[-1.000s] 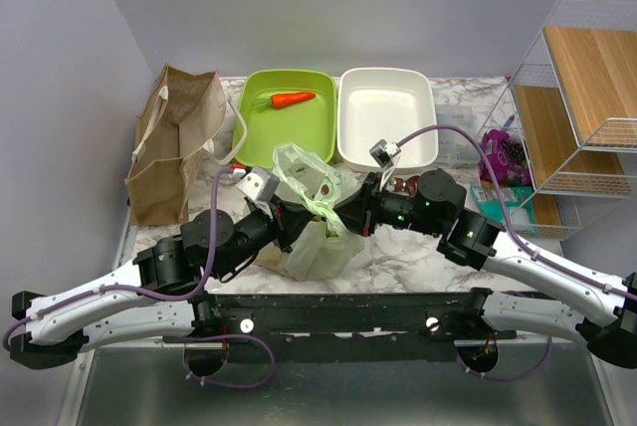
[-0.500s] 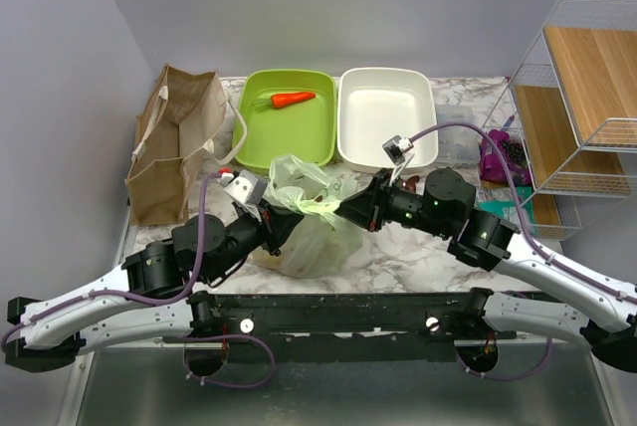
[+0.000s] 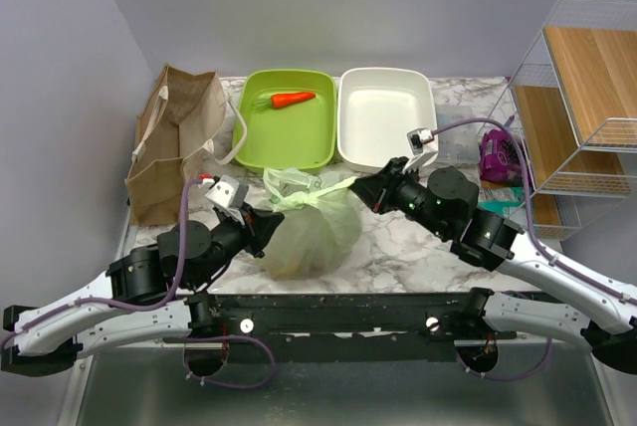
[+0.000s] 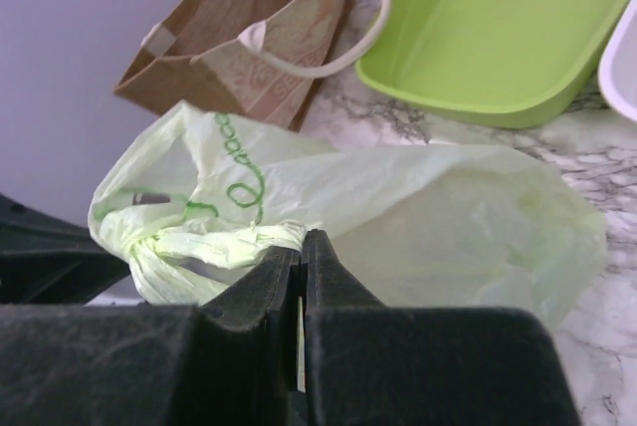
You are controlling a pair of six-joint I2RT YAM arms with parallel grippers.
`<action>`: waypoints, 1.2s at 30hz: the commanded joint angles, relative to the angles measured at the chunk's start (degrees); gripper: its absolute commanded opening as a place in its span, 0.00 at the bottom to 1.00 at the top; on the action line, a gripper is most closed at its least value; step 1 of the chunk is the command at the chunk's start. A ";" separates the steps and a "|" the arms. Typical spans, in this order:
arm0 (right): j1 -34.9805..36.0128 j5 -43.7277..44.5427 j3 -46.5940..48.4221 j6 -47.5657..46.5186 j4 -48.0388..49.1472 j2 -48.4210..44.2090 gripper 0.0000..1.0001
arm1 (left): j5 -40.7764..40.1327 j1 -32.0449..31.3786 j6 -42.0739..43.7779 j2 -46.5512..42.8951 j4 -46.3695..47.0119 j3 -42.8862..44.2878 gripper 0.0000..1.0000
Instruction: Place the food into the grocery bag and tie it
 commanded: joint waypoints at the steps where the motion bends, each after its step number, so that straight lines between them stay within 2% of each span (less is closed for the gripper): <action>1: -0.35 13.24 0.47 -0.49 3.77 -1.32 0.01 | -4.17 0.24 -1.35 -2.39 -6.58 -0.42 0.00; 9: -0.51 19.75 -4.63 0.21 7.85 0.75 0.01 | -6.51 0.24 -5.42 -8.30 -16.87 0.03 0.00; 15: -2.95 19.51 -7.82 -0.52 11.61 4.57 0.01 | -5.40 0.17 -8.25 -13.64 -23.75 0.17 0.00; 22: -14.13 7.94 -9.40 0.89 15.12 10.26 0.01 | -9.58 0.25 -16.62 -15.83 -34.21 1.87 0.00; 31: -17.03 -1.80 -11.10 -4.76 14.00 14.97 0.01 | -14.83 0.25 -26.20 -13.91 -39.12 2.30 0.00; 33: -17.10 -4.04 -12.21 -6.07 13.92 14.41 0.01 | -14.62 0.21 -25.34 -13.34 -37.46 2.40 0.00; 35: -17.07 -6.19 -12.61 -7.28 13.86 13.32 0.01 | -11.95 0.25 -18.71 -12.98 -32.10 2.61 0.00; 36: -17.08 -7.39 -12.57 -8.10 13.73 12.59 0.01 | -9.29 0.22 -15.13 -12.68 -29.01 2.78 0.04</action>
